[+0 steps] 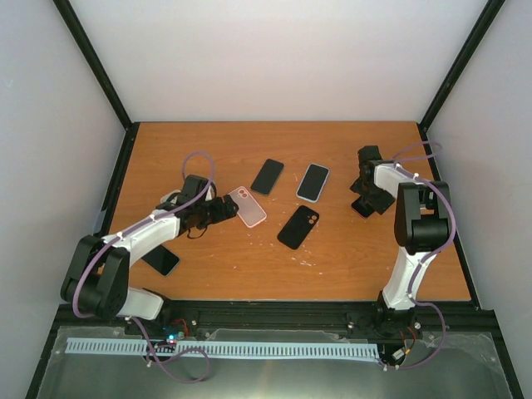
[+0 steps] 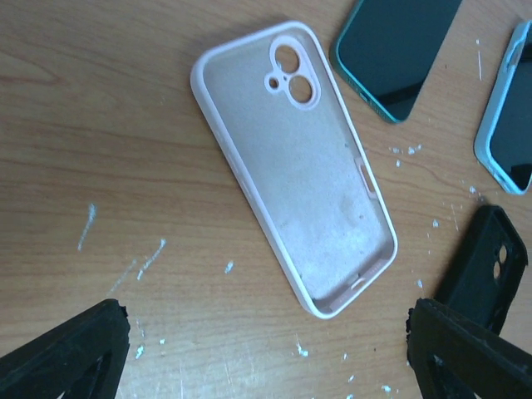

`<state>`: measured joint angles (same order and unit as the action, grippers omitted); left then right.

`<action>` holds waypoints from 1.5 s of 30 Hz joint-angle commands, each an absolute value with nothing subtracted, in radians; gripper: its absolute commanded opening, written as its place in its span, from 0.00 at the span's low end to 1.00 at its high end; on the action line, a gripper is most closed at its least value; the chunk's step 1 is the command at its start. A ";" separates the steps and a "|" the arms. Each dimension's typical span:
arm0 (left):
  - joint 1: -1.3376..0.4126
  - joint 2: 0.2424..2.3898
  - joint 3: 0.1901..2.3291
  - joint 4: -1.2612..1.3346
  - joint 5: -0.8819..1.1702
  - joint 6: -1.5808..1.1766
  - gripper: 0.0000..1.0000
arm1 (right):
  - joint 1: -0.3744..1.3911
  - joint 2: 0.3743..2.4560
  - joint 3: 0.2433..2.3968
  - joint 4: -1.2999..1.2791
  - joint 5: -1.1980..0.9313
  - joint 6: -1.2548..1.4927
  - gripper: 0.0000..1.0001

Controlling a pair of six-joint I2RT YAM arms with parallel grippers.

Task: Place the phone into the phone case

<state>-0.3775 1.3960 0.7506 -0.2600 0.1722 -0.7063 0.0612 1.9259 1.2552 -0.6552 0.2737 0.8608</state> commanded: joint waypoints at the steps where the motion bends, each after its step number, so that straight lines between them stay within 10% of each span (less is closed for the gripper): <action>1: -0.375 1.376 0.725 -0.223 0.240 -0.688 0.91 | 0.047 1.947 1.271 -0.659 0.283 0.896 0.91; 16: -0.505 1.460 0.853 -0.207 0.279 -0.655 0.69 | 0.040 1.975 1.237 -0.638 0.236 0.831 0.83; 45: -0.755 1.913 1.066 -0.050 0.300 -0.704 0.47 | 0.312 1.376 0.714 -0.517 0.024 0.724 0.64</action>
